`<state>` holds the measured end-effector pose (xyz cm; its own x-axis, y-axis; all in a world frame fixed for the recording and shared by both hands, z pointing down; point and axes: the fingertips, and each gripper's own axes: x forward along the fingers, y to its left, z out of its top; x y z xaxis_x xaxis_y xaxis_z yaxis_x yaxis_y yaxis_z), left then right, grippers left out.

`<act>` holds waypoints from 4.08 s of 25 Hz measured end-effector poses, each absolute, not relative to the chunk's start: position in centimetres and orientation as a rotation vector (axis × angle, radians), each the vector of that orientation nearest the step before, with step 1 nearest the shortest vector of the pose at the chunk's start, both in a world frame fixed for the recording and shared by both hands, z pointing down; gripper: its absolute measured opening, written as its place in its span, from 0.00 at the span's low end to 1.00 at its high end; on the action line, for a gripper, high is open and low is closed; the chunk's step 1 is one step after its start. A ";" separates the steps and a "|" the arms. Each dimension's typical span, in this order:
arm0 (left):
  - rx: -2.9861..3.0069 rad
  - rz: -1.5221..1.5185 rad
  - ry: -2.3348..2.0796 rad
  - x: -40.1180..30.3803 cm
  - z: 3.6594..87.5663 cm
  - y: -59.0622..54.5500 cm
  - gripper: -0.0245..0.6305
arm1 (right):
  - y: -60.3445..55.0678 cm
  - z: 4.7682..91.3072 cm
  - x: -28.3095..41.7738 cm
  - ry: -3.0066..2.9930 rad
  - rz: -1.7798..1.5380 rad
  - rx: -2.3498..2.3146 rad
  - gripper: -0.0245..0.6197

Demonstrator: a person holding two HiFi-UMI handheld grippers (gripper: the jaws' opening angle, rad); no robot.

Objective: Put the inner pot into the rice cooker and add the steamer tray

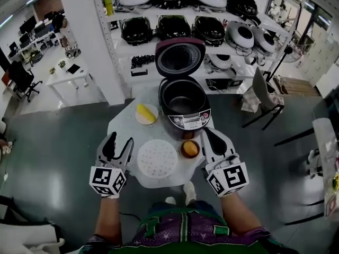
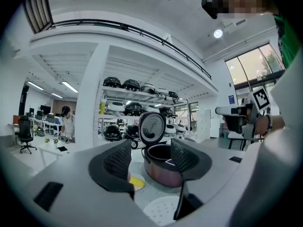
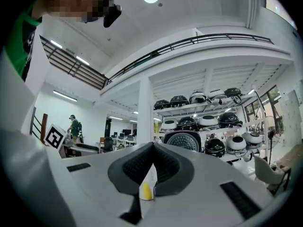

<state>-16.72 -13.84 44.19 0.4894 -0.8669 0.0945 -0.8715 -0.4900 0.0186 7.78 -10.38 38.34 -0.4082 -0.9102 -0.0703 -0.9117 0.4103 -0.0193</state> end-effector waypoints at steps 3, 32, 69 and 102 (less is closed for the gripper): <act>2.625 0.162 -1.523 -17.0 47.4 -14.0 0.44 | -10.6 39.1 7.9 2.568 0.017 -1.700 0.05; 2.320 0.612 -1.425 -17.6 72.1 -16.7 0.43 | -13.0 46.8 6.6 2.654 -0.122 -1.642 0.05; 2.095 0.813 -1.362 -18.5 81.5 -18.5 0.12 | -10.5 51.0 9.6 2.614 -0.275 -1.759 0.05; 1.883 0.397 -1.546 -25.3 70.2 -16.8 0.09 | -11.2 46.0 8.4 2.604 -0.293 -1.709 0.05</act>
<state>-25.28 -16.81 70.19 0.2549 -0.7514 0.6086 -0.9516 -0.0831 0.2959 8.44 -11.20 45.96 -0.4028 -0.9107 0.0914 -0.9082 0.3853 -0.1632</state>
